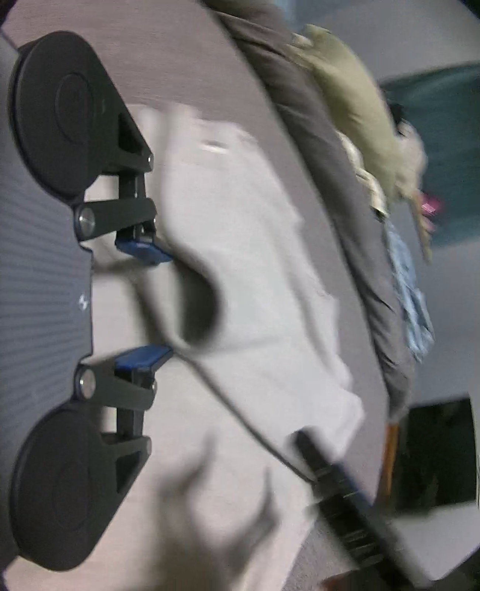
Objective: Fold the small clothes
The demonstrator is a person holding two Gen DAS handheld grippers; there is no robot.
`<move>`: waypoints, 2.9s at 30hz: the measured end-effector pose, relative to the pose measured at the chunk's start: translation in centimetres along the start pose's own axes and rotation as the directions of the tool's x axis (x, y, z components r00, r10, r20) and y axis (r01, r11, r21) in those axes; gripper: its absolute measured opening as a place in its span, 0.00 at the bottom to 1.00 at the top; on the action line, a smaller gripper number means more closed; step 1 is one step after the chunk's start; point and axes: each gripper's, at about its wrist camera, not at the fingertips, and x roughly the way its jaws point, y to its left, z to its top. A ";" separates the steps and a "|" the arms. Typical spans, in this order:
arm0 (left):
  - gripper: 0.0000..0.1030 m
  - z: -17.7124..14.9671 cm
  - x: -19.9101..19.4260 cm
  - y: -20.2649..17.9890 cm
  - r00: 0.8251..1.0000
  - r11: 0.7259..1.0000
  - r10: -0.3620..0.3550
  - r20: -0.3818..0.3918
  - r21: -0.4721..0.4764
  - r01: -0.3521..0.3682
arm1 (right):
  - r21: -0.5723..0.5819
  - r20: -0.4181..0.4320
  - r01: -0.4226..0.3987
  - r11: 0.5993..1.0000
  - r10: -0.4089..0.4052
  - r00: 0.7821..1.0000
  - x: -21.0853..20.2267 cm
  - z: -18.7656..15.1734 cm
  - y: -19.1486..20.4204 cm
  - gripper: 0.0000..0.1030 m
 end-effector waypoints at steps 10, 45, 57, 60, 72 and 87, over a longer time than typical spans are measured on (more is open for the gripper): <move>0.55 -5.0 -4.7 5.0 0.987 0.989 0.095 -0.133 -0.102 -0.109 | -0.301 0.080 -0.103 0.948 0.133 0.988 2.1 3.1 10.2 0.55; 0.68 -7.5 -4.7 8.2 0.990 0.973 0.046 -0.134 -0.217 -0.075 | 0.410 -0.016 0.175 0.895 -0.185 0.983 -0.6 -3.5 0.4 0.47; 0.70 -7.8 -4.7 8.3 0.991 0.974 0.041 -0.127 -0.217 -0.068 | -0.170 0.002 -0.075 0.983 0.076 0.997 4.9 0.2 14.3 0.59; 0.70 -7.8 -4.6 8.3 0.991 0.974 0.038 -0.128 -0.216 -0.066 | -0.199 -0.058 -0.068 0.978 0.058 0.997 6.2 -1.0 15.0 0.54; 0.72 -7.6 -4.2 8.2 0.989 0.972 0.047 -0.138 -0.222 -0.077 | 0.086 0.058 0.034 0.996 -0.039 0.998 -3.0 2.1 3.0 0.06; 0.74 -7.8 -4.0 8.2 0.989 0.971 0.061 -0.137 -0.221 -0.091 | 0.537 -0.105 0.199 0.820 -0.169 0.980 -3.6 -3.1 -12.9 0.41</move>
